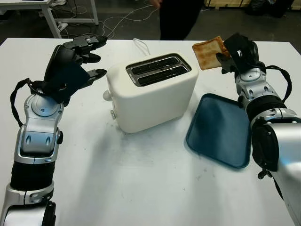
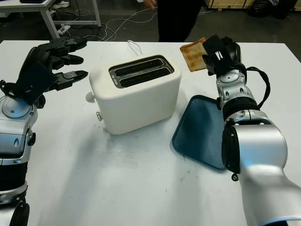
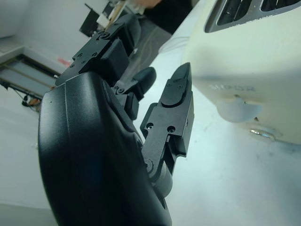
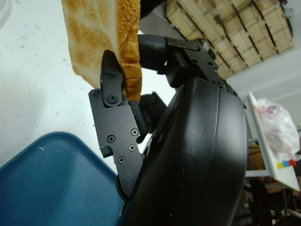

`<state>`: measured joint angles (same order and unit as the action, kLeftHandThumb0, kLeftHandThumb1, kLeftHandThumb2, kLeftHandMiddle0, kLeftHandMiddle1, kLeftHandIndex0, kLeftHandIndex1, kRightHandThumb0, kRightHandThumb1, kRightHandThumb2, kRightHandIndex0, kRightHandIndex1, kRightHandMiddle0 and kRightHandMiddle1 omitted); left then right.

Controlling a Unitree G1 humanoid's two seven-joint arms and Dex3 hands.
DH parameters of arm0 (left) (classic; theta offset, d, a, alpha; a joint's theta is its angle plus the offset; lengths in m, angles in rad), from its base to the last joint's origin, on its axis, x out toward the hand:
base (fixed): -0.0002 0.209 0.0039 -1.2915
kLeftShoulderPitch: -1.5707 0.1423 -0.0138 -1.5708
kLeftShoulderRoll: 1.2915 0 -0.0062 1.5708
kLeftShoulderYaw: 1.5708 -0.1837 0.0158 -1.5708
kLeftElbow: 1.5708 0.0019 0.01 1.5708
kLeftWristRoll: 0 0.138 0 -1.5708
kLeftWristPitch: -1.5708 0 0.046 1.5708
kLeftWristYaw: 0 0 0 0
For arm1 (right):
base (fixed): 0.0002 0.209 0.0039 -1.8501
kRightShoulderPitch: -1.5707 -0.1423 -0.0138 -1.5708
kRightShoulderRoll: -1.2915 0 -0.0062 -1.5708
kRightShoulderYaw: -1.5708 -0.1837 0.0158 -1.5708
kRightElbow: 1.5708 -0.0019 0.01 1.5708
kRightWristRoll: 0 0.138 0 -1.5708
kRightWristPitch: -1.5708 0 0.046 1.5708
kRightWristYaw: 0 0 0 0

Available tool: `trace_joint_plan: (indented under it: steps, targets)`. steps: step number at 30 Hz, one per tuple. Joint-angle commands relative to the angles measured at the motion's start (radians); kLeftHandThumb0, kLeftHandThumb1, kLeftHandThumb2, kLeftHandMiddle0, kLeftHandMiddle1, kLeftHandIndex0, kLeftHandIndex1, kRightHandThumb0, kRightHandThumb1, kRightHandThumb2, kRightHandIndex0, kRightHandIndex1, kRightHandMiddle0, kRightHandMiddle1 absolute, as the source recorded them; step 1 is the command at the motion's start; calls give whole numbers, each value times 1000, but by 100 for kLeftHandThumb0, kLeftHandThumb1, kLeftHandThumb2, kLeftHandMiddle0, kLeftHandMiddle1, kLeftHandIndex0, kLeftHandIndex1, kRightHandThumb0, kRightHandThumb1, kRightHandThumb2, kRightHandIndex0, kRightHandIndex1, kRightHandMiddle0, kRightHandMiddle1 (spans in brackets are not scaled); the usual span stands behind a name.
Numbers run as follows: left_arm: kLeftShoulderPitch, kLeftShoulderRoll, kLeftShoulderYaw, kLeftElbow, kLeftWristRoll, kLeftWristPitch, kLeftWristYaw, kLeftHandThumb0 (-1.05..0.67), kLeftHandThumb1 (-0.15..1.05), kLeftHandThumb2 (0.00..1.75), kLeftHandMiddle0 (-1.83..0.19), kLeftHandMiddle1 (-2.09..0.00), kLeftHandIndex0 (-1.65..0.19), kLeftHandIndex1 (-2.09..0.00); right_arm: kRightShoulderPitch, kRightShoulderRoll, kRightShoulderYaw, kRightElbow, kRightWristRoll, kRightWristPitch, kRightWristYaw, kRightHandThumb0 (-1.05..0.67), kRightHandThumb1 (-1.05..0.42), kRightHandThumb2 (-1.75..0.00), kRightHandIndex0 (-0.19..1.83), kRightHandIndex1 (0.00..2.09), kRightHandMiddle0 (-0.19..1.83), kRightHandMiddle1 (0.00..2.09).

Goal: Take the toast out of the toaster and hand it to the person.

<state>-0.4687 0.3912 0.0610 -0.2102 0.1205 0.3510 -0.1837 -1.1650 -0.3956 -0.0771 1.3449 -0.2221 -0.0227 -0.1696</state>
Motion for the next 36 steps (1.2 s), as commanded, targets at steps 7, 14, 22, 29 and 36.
trace_joint_plan:
  steps: [7, 14, 22, 29, 36]
  targets:
    - [-5, 2, 0, -7, 4, 10, 0, -27, 92, 2, -32, -81, -58, -9, -5, 10, 16, 3, -8, 14, -7, -25, -92, -35, 80, 175, 46, 175]
    - [-4, 5, 0, -6, 8, 4, 1, -28, 92, 2, -33, -81, -59, -9, -4, 11, 19, 3, -6, 7, -3, -25, -92, -35, 80, 175, 43, 175]
    - [-5, -2, 2, -13, 1, 23, 2, -28, 92, 2, -32, -80, -58, -9, -6, 11, 20, 2, -5, 8, -4, -25, -92, -35, 82, 175, 47, 175]
    - [-5, 1, 1, -10, 2, 11, 1, -29, 92, 2, -32, -80, -58, -9, -11, 12, 10, 1, 6, 9, 7, -22, -92, -38, 72, 175, 35, 175]
    - [-6, 1, 0, -6, 6, 11, 4, -28, 92, 2, -33, -81, -59, -9, -20, 19, -1, -5, 17, -8, -4, -18, -92, -37, 65, 175, 34, 173]
